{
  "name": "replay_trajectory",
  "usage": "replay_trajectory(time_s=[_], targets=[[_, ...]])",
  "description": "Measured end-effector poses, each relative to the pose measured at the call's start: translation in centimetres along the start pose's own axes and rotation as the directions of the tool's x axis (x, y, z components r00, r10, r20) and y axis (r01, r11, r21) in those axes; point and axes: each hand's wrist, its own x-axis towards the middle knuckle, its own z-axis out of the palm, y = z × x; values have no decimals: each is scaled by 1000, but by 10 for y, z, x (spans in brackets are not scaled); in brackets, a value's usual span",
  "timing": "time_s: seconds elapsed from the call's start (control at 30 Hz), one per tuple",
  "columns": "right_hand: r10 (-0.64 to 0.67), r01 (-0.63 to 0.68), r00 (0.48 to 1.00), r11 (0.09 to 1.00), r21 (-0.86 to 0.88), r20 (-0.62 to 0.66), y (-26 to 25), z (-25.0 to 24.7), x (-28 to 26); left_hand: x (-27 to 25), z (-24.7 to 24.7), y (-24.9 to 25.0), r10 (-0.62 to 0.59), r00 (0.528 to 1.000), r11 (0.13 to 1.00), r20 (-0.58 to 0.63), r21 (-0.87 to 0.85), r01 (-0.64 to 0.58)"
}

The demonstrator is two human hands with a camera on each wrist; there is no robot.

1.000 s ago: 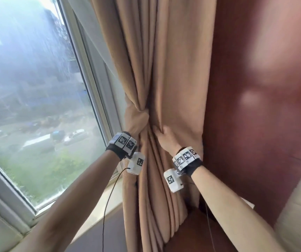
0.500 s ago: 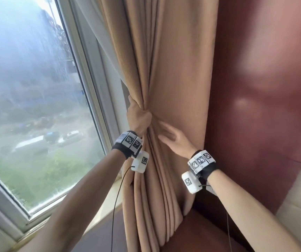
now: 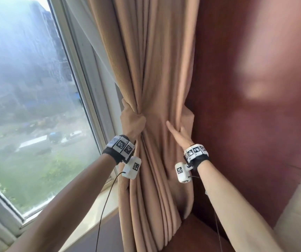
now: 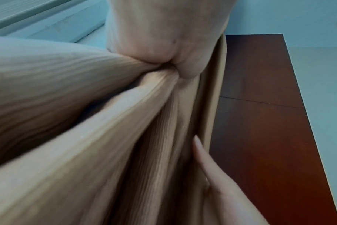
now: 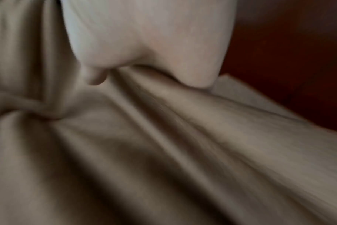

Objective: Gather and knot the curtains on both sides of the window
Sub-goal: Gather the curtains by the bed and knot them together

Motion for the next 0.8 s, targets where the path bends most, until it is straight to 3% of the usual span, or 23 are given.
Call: replay_trajectory(time_s=[0.07, 0.13, 0.33, 0.4, 0.5, 0.57, 0.7, 0.73, 0.8], targets=[[11, -3, 977, 999, -37, 215, 4, 33, -26, -3, 2, 4, 19, 999, 1000, 33, 22, -20], [-50, 80, 943, 994, -77, 330, 14, 60, -41, -6, 6, 8, 45, 994, 997, 104, 53, -50], [-104, 168, 915, 977, -133, 389, 11, 75, -52, -13, 8, 19, 54, 957, 997, 285, -76, -34], [-46, 97, 936, 987, -129, 349, 11, 76, -53, -20, 7, 23, 68, 935, 994, 348, -109, -32], [-52, 55, 995, 998, -37, 91, 15, 82, -54, -28, 8, 21, 90, 917, 986, 388, -163, -28], [-89, 92, 993, 995, 44, -83, 18, 83, -50, -32, 4, 19, 62, 896, 984, 440, -177, 19], [-20, 42, 990, 988, 148, -143, 22, 71, -42, -35, -14, 2, 93, 848, 972, 521, -233, 37], [-9, 36, 987, 986, 165, -159, 20, 65, -43, -36, -18, -3, 121, 857, 972, 502, -235, 0], [-1, 28, 988, 985, 172, -156, 20, 49, -45, -37, -20, -16, 158, 931, 980, 328, -165, -108]])
